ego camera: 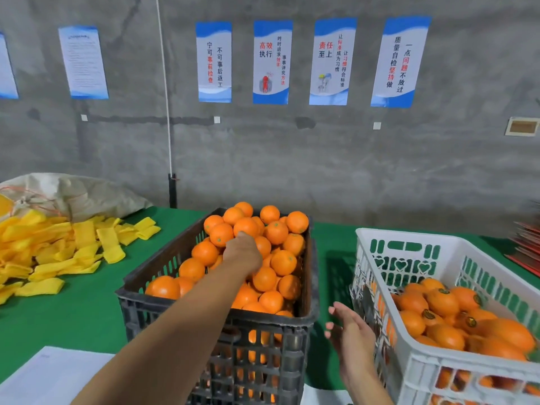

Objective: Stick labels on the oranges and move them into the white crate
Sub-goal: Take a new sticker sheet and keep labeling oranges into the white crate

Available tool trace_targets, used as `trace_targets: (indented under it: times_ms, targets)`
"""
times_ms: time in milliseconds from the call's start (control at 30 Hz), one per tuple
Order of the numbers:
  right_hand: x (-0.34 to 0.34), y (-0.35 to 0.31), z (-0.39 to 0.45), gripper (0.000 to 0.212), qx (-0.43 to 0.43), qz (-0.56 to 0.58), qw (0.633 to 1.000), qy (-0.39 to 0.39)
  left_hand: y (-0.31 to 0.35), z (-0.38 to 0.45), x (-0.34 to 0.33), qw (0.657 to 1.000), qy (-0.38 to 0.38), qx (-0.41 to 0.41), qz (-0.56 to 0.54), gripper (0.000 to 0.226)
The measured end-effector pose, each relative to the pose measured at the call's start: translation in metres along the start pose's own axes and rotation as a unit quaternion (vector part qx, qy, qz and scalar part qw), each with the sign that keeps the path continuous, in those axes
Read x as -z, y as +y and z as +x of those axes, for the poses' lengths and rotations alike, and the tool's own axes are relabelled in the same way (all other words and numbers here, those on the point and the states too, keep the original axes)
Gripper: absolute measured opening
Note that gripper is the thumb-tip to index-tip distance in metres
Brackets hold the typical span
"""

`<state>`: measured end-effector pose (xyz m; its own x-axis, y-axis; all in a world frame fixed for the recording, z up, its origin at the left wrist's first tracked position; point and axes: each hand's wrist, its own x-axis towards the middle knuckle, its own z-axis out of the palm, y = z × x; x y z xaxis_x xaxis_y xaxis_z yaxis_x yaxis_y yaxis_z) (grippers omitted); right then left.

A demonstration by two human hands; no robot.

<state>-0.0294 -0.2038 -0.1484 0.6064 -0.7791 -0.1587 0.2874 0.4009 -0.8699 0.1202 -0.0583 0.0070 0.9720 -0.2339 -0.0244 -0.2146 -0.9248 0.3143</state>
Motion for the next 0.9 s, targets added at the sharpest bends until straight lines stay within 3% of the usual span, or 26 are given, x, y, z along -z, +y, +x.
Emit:
trace_targets:
  times_ms: [100, 200, 267, 333, 400, 500, 567, 633, 800, 900]
  targets:
    - [0.010, 0.004, -0.014, 0.011, -0.015, -0.010, 1.000, -0.001, 0.004, -0.019, 0.002, 0.998, -0.033, -0.026, 0.038, 0.107]
    - [0.028, 0.012, -0.029, 0.010, -0.009, -0.052, 0.999, -0.003, 0.007, -0.041, -0.002, 0.997, -0.040, -0.052, 0.027, 0.114]
    - [0.043, 0.018, -0.038, 0.011, 0.029, -0.139, 0.990, 0.000, 0.008, -0.050, -0.005, 0.998, -0.030, -0.057, -0.008, 0.115]
    - [0.060, 0.023, -0.045, 0.011, 0.098, -0.311, 0.945, 0.005, 0.008, -0.062, -0.009, 0.997, -0.027, -0.069, -0.032, 0.113]
    - [0.078, 0.027, -0.051, 0.013, 0.150, -0.464, 0.873, -0.007, 0.006, -0.070, -0.016, 0.995, -0.040, -0.067, -0.057, 0.105]
    - [0.100, 0.035, -0.055, 0.020, 0.164, -0.608, 0.775, -0.049, 0.005, -0.079, -0.027, 0.993, -0.064, -0.064, -0.073, 0.103]
    - [0.106, 0.040, -0.056, 0.018, 0.152, -0.661, 0.730, -0.080, 0.005, -0.082, -0.030, 0.992, -0.063, -0.060, -0.090, 0.103]
    - [0.109, 0.045, -0.056, 0.017, 0.127, -0.665, 0.730, -0.097, 0.004, -0.082, -0.031, 0.991, -0.051, -0.065, -0.103, 0.104]
    - [0.124, 0.056, -0.055, 0.064, 0.062, -0.617, 0.769, -0.157, 0.001, -0.081, -0.035, 0.990, -0.043, -0.070, -0.117, 0.098]
    - [0.130, 0.065, -0.058, 0.064, 0.079, -0.612, 0.766, -0.178, 0.000, -0.081, -0.035, 0.988, -0.033, -0.078, -0.126, 0.103]
